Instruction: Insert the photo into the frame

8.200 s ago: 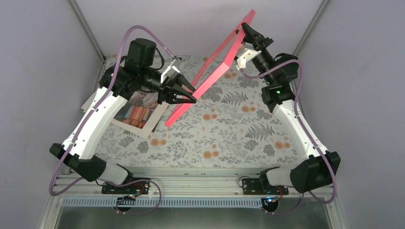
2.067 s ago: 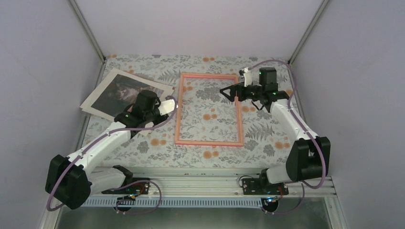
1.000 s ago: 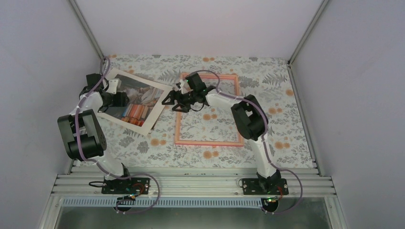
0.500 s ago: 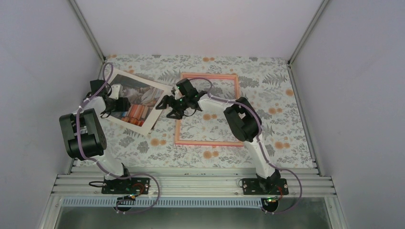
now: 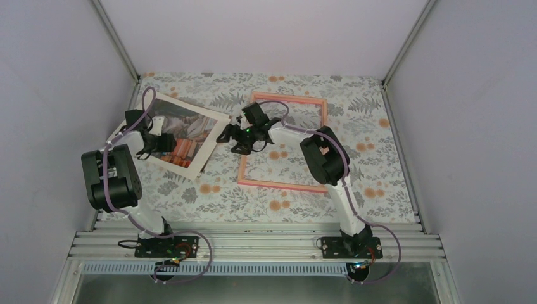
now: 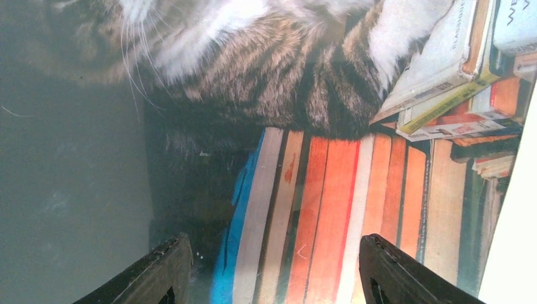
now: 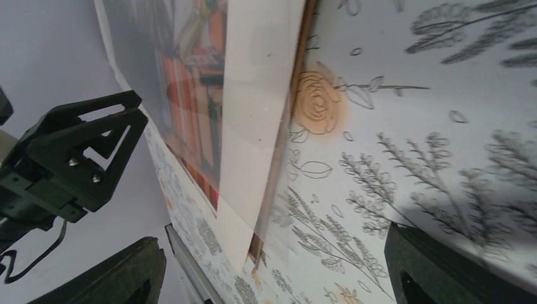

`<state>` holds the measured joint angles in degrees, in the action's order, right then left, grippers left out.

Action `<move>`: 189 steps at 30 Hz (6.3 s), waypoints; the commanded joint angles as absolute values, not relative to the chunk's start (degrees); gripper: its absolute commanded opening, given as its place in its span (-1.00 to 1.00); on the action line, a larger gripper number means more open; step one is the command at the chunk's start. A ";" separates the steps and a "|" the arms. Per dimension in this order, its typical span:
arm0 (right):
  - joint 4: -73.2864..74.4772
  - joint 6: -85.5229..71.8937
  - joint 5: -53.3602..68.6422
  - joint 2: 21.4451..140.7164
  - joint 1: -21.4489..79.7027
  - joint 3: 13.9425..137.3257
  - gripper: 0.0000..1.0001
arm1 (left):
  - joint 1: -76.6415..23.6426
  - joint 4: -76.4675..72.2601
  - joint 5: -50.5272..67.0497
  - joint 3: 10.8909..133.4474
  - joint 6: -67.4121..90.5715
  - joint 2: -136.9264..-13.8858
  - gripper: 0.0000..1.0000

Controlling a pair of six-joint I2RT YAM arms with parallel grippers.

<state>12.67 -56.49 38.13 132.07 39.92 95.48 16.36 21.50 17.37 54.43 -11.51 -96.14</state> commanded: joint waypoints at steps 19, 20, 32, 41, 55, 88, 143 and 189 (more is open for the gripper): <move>1.98 -61.36 40.71 146.51 42.45 97.13 0.37 | 14.17 19.83 18.83 51.94 -13.24 -98.99 -0.04; 0.70 -61.85 41.45 146.73 42.39 97.49 0.35 | 13.68 19.91 18.95 51.77 -13.34 -99.03 -0.08; -4.42 -62.46 43.51 139.80 42.28 96.95 -0.31 | 12.48 20.93 20.11 52.31 -13.54 -100.81 -0.26; -1.14 -61.21 43.20 136.47 42.19 98.05 -0.29 | 9.70 20.30 21.58 51.08 -14.75 -98.83 -0.26; -4.70 -65.52 44.69 138.97 42.10 100.33 -0.42 | 6.50 19.92 24.89 50.33 -15.21 -97.92 -0.27; -5.98 -70.67 56.61 120.29 32.79 83.52 -0.93 | -5.46 15.84 8.19 31.77 -55.83 -58.33 0.98; 21.34 -12.85 32.47 86.60 16.70 87.36 1.00 | -21.40 46.57 19.92 81.31 -31.73 -72.75 -0.95; 18.48 -14.85 57.60 103.41 -9.90 47.23 0.92 | -13.09 1.79 65.47 78.97 43.91 -89.09 -0.95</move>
